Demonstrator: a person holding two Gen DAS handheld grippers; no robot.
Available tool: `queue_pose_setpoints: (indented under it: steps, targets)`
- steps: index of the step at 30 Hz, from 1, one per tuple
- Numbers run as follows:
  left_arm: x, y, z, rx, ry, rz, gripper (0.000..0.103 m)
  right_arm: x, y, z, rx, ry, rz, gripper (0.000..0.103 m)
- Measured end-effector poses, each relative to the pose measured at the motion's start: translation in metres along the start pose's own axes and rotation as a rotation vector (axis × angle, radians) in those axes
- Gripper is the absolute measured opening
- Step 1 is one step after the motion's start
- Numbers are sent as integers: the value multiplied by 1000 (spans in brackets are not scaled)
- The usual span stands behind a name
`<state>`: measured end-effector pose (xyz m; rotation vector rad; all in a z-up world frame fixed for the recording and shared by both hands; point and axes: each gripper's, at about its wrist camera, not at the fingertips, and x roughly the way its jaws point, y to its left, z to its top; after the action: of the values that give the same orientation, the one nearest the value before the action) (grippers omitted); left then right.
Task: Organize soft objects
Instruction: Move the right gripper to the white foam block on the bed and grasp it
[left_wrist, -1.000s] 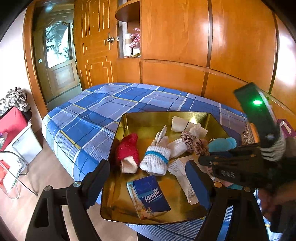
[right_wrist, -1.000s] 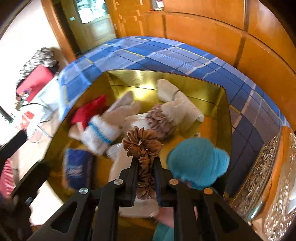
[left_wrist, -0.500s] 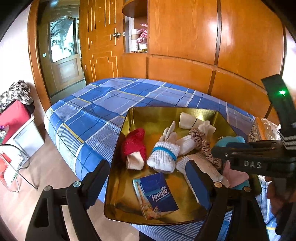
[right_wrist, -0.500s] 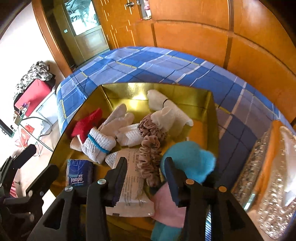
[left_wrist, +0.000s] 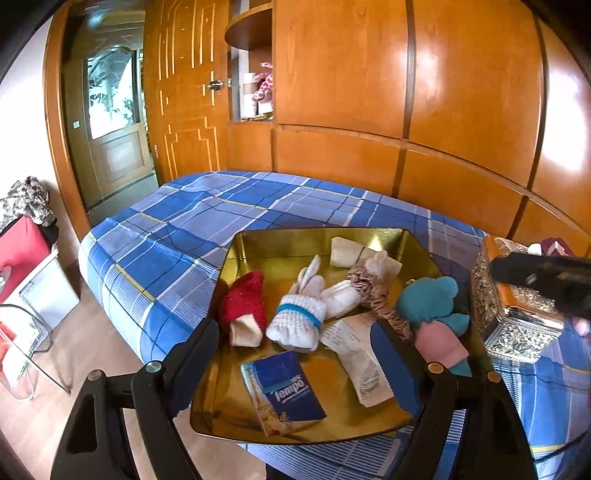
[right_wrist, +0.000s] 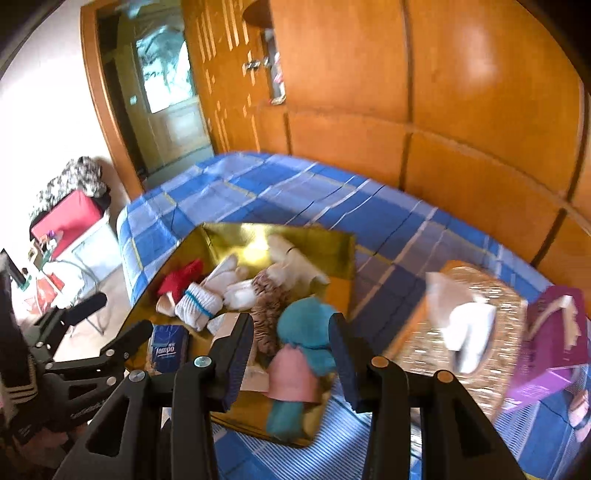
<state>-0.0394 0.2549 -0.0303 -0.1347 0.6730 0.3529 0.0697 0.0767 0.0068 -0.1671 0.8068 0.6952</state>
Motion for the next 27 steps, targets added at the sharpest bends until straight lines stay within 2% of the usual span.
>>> queue_pose_setpoints:
  steps: [4,11,18,27]
  targets:
    - [-4,-9,-1,24,-5,-20,85,-29,-27,-5,32,-53,-44,42]
    - [-11,-26,-5,66,-5,-58,85,-77,-99,-22,165,-120,-156,42]
    - [-24,-52,-6,143,-11,-123,85,-107,-179,-60,337,-107,-298,42]
    - [-42,-114,-10,324,-5,-287,85,-141,-278,-127,584,-60,-451,42]
